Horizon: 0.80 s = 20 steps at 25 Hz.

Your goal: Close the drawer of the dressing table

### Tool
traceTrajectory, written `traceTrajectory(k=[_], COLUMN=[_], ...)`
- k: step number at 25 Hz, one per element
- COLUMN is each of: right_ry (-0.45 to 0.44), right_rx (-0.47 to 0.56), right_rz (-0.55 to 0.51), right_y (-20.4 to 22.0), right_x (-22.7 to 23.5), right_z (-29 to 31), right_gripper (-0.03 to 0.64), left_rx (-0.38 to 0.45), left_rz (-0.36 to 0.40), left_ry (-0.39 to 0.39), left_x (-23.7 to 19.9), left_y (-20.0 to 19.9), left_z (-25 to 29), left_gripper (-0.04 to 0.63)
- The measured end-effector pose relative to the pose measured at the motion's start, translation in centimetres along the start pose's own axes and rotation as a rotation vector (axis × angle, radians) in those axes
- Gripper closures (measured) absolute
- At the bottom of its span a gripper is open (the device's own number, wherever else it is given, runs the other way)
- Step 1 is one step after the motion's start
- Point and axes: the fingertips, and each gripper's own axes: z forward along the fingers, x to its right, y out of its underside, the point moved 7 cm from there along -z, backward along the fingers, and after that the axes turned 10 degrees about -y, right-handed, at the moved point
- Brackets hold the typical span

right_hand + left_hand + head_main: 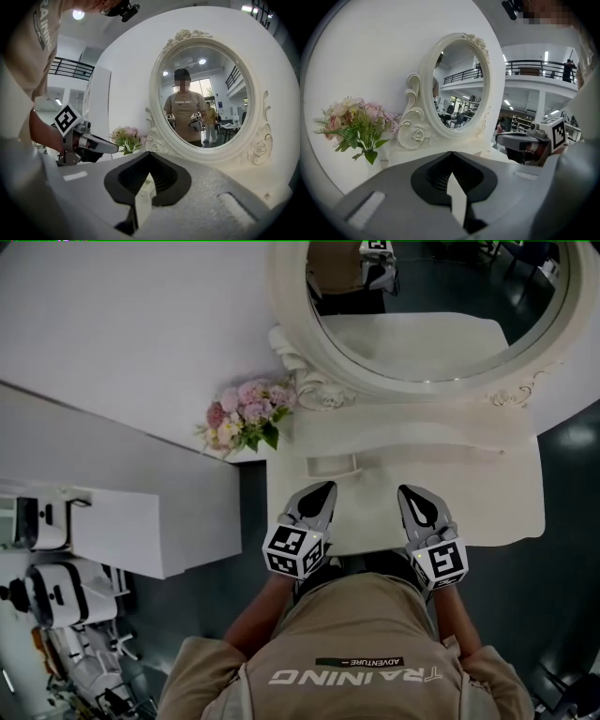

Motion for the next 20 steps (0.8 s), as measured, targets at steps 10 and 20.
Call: traceTrajectory(k=[10,20], right_ry=[-0.126,-0.125], right_rx=[-0.018,-0.056], right_rz=[-0.021,0.002], right_y=[0.2,0.8], right_x=[3.0,3.2], right_z=[2.0,3.7], right_gripper=[0.615,0.615], left_rx=[-0.062,-0.152], left_rz=[-0.031,-0.049], left_ry=[-0.122,-0.15], left_x=[-0.1,-1.8], left_y=[1.5,4.3], left_z=[2.1,3.4], left_gripper=[0.578,0.578])
